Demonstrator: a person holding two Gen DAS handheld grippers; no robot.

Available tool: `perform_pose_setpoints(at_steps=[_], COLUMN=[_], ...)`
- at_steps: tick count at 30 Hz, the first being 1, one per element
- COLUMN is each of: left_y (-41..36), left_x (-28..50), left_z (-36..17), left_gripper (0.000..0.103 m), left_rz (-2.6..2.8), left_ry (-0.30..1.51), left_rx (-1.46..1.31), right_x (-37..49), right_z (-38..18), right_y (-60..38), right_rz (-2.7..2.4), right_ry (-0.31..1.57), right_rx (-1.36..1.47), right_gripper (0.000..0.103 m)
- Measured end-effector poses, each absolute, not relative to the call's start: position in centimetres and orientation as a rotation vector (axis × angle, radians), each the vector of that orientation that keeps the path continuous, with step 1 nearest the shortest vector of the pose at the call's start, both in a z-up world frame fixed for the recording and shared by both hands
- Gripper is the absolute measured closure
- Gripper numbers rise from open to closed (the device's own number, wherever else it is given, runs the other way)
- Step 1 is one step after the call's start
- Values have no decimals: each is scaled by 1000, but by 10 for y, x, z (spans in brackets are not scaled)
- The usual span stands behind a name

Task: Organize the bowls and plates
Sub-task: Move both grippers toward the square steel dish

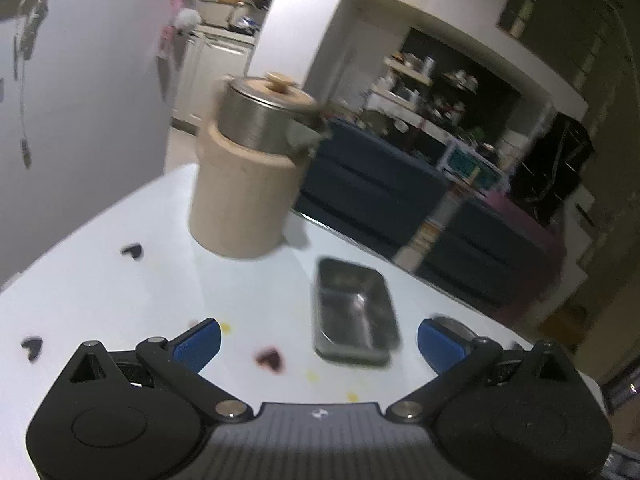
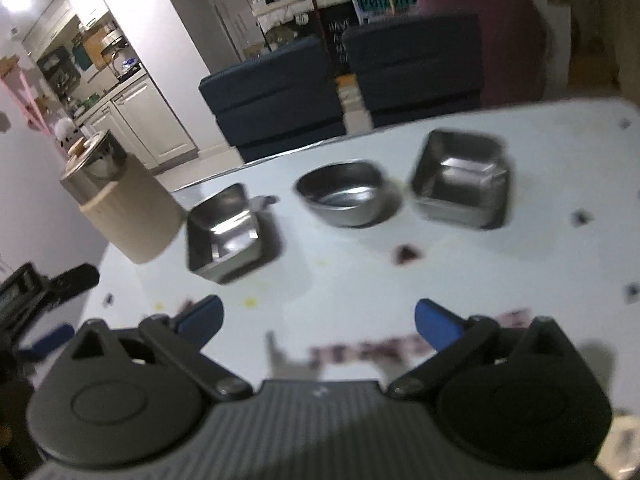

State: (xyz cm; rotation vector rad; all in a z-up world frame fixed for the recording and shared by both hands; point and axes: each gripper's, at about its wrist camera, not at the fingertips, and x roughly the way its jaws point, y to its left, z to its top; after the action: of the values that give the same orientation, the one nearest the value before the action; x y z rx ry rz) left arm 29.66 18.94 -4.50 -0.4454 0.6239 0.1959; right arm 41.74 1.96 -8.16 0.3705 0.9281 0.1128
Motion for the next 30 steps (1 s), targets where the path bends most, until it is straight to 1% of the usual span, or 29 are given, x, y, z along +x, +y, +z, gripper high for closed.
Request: perform_pose_setpoints(at_steps=[3,7,11,12,14,17,20,23,26,28,30], left_y=[202,219,234,238,244,250,251,251,249,247,244], left_x=[306,319,330,331,335,341,343,344,346,347,349], left_z=[-51,-64,-80,-84,-90,-100,-106,-110,-112,-114,-114], left_gripper=[0,0,0,0,0,0,0,0,0,0,0], left_rz=[226,256,287,293,298,303,302,293,285,280,276], left_ry=[601,582,576,576,578,588,597,592,592,596,601], left_rx=[-424,-411,-457,-475,-506,-513,-488,-464,-449,-440,-423], right_x=[443,476,507,512,523,532,535,535,533,533,536], right_z=[-95,-116,-138,-142,-153,-165,-171,-171,-163,-160,-158], right_y=[49,86,114,119,127,134,138,141,146,145,139], right_rz=[96,86,56,45,20,-3,-12,-7,31,36,40], right_ry=[949,949,970,973,976,1003,1022,1006,984,977,981], right_rx=[419,472,560,569,588,596,598,575,482,441,422], right_gripper=[1,11,17,20,21,28,36,46,57,66,70])
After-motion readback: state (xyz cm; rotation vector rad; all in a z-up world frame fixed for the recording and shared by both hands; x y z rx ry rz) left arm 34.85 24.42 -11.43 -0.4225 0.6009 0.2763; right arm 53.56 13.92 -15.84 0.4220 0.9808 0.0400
